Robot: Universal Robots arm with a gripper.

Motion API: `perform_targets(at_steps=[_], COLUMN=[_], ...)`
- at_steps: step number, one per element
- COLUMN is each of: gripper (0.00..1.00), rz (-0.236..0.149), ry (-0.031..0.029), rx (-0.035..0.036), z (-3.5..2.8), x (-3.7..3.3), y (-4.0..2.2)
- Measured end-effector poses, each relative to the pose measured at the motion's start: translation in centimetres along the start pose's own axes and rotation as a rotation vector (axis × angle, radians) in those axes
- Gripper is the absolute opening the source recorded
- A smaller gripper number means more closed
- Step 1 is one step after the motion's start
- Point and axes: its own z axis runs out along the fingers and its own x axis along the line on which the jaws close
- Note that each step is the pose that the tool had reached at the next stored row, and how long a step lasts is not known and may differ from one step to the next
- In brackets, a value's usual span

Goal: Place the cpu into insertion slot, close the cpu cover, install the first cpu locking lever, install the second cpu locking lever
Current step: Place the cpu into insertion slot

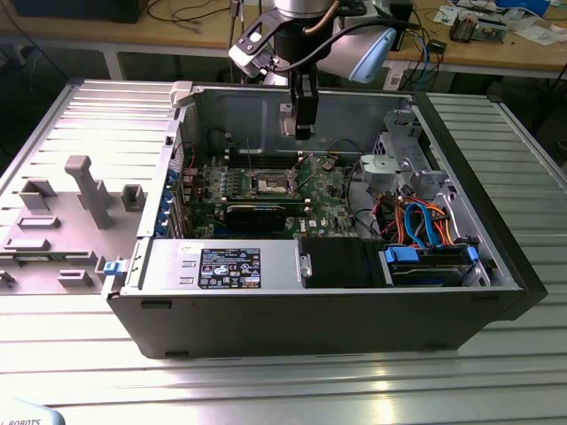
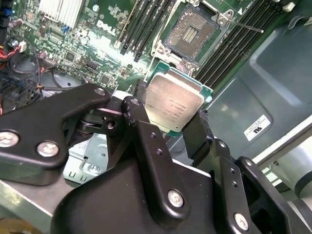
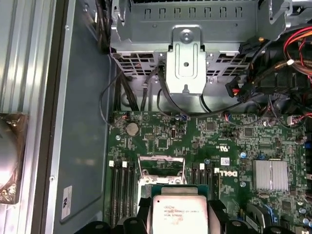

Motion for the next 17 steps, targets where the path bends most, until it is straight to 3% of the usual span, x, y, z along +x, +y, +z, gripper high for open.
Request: perform_targets(at_steps=[3,7,17], gripper=[0.54,0.54,0.54], rz=[0.0,0.006,0.007], ry=[0.0001,-0.0004,0.0017], rx=[0.0001,0.0,0.0005], z=[0.52,1.55,2.3], x=[0.02,0.12,0.11], y=[-0.78,-1.22,-1.33])
